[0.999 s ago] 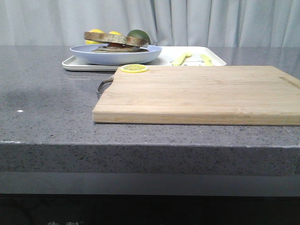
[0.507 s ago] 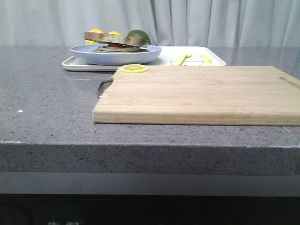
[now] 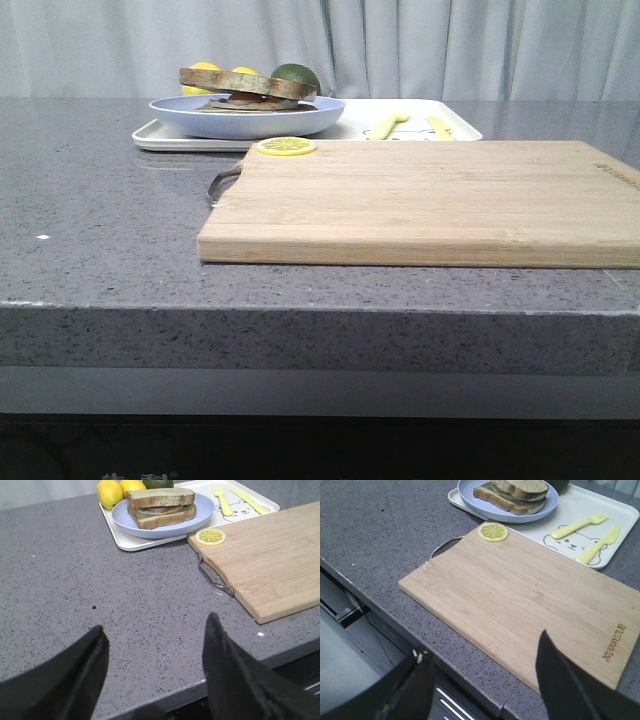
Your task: Place bread and move sandwich to tray
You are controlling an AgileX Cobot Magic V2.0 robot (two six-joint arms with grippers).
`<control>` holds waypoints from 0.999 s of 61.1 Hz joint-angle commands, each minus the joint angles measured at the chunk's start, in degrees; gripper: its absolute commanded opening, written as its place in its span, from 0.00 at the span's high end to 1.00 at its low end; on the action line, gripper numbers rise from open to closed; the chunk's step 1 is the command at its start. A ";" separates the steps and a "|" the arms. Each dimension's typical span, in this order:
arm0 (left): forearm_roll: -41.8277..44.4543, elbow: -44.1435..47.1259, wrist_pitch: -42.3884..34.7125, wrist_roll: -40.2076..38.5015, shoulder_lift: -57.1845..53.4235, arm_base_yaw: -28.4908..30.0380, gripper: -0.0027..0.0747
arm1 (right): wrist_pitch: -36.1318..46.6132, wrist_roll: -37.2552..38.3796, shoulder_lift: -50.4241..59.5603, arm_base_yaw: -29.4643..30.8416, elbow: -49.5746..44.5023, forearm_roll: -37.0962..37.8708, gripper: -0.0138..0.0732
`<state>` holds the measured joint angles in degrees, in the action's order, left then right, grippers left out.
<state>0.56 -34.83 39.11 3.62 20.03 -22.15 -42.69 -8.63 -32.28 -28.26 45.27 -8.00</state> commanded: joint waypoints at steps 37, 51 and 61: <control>0.34 -1.43 -3.63 0.15 0.42 -0.40 0.99 | 3.91 0.08 -0.02 -0.03 1.52 0.14 0.92; 0.34 -1.43 -3.74 0.15 0.42 -0.40 0.99 | 3.91 0.08 -0.02 -0.03 1.52 0.14 0.92; 0.34 -1.43 -3.74 0.15 0.42 -0.40 0.99 | 3.91 0.08 -0.02 -0.03 1.52 0.14 0.92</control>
<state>0.86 -34.74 39.30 3.62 20.03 -22.15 -42.60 -8.63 -32.28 -28.26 45.27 -8.00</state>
